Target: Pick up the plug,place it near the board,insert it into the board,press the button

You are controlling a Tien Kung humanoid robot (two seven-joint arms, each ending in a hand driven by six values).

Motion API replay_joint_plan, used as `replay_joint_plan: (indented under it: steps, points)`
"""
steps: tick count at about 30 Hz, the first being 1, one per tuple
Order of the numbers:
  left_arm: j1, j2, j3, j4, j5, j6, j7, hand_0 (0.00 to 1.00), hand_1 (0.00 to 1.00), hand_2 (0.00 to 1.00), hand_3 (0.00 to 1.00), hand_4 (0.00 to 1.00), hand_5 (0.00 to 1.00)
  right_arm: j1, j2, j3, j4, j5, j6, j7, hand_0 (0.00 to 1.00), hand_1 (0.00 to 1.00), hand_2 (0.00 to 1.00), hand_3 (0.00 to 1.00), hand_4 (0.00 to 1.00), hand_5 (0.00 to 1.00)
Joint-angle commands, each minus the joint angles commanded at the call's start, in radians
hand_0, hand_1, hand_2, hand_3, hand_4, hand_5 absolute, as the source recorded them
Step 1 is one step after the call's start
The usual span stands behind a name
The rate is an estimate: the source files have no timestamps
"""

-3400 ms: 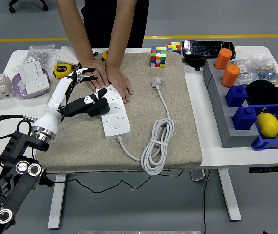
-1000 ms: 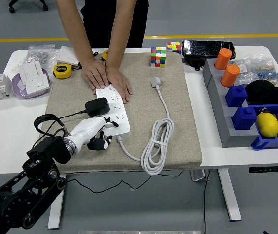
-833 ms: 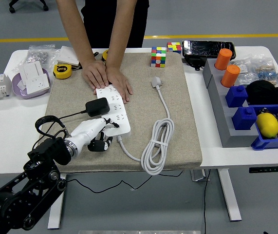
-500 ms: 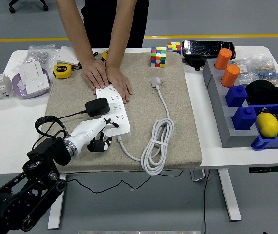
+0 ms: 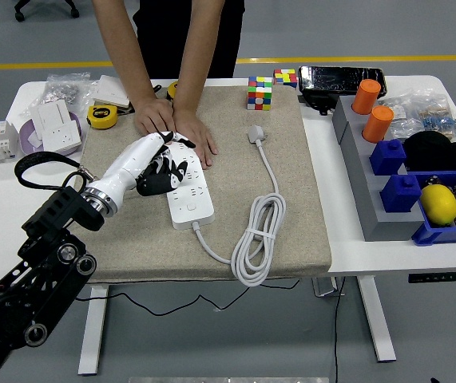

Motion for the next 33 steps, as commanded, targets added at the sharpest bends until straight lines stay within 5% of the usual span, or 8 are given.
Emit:
replay_joint_plan:
  steps: [2,3,8,9,17,23,33]
  points:
    - [-0.012,-0.016,-0.005,0.05,-0.085,0.04,-0.056,0.285,0.328,0.27,0.432,0.693,0.002,0.0,0.001,-0.002,0.0,0.002,0.0,0.0,0.81,0.746,0.741,0.769,0.998,0.969]
    - [-0.023,-0.032,-0.011,0.086,-0.176,0.049,-0.103,0.551,0.706,0.571,0.485,0.835,0.036,0.0,0.001,-0.002,0.0,0.001,0.0,0.0,0.81,0.746,0.741,0.769,0.998,0.967]
    - [-0.045,-0.053,-0.027,0.141,-0.338,0.037,-0.147,0.551,0.706,0.571,0.485,0.835,0.036,0.0,0.0,0.0,0.0,-0.001,0.0,-0.002,0.81,0.746,0.741,0.769,0.998,0.967]
    - [-0.05,-0.057,-0.03,0.156,-0.377,0.032,-0.152,0.864,0.91,0.841,0.84,0.998,0.233,0.001,0.0,0.0,0.0,0.0,0.0,-0.002,0.81,0.746,0.742,0.769,0.998,0.967]
    - [-0.082,-0.072,-0.051,0.252,-0.687,0.015,-0.152,0.941,0.958,0.892,0.876,0.998,0.255,0.004,0.0,-0.005,0.0,0.005,0.0,-0.001,0.81,0.747,0.741,0.77,0.998,0.966]
    - [-0.112,-0.066,-0.077,0.331,-0.58,0.012,-0.131,0.95,0.961,0.892,0.867,0.998,0.28,0.004,-0.002,-0.006,0.0,0.0,0.001,-0.001,0.809,0.746,0.742,0.769,0.998,0.964]
    - [-0.155,-0.05,-0.093,0.411,-0.185,-0.023,-0.046,0.957,0.959,0.877,0.856,0.998,0.242,0.003,-0.004,-0.006,0.0,-0.005,0.002,-0.003,0.81,0.746,0.741,0.769,0.998,0.964]
